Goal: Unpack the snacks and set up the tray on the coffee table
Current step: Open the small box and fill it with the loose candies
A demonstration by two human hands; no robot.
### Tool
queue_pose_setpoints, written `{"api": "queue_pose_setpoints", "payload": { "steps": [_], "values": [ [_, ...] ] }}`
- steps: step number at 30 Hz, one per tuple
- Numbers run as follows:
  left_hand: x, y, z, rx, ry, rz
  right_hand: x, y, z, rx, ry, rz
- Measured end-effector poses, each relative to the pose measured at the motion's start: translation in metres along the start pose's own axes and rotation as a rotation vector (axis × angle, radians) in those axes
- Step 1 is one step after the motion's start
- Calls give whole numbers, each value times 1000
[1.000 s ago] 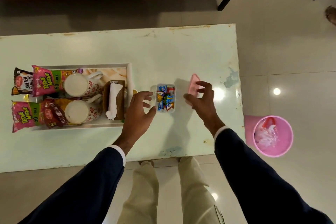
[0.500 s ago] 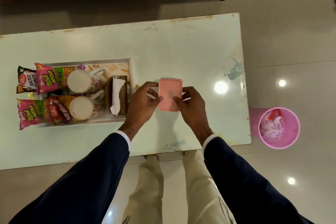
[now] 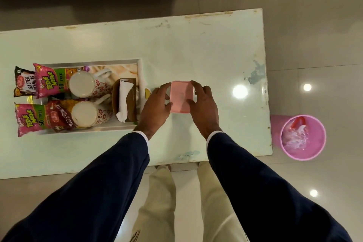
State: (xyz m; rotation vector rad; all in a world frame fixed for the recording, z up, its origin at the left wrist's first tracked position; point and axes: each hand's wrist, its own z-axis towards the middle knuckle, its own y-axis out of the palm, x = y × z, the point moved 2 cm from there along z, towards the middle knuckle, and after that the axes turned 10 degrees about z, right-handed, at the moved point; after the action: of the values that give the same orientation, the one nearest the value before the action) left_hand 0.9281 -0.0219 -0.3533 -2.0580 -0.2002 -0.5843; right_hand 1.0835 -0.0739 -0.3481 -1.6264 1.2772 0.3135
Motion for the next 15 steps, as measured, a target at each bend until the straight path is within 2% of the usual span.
{"api": "queue_pose_setpoints", "payload": {
  "steps": [4,7,15],
  "values": [
    [-8,0,-1,-116,115,260,4,0,5,-165,-17,-131],
    [-8,-2,2,-148,101,237,8,-5,5,-301,-21,-228],
    [-3,2,4,-190,42,302,5,-6,3,-325,-2,-236]
  ]
}}
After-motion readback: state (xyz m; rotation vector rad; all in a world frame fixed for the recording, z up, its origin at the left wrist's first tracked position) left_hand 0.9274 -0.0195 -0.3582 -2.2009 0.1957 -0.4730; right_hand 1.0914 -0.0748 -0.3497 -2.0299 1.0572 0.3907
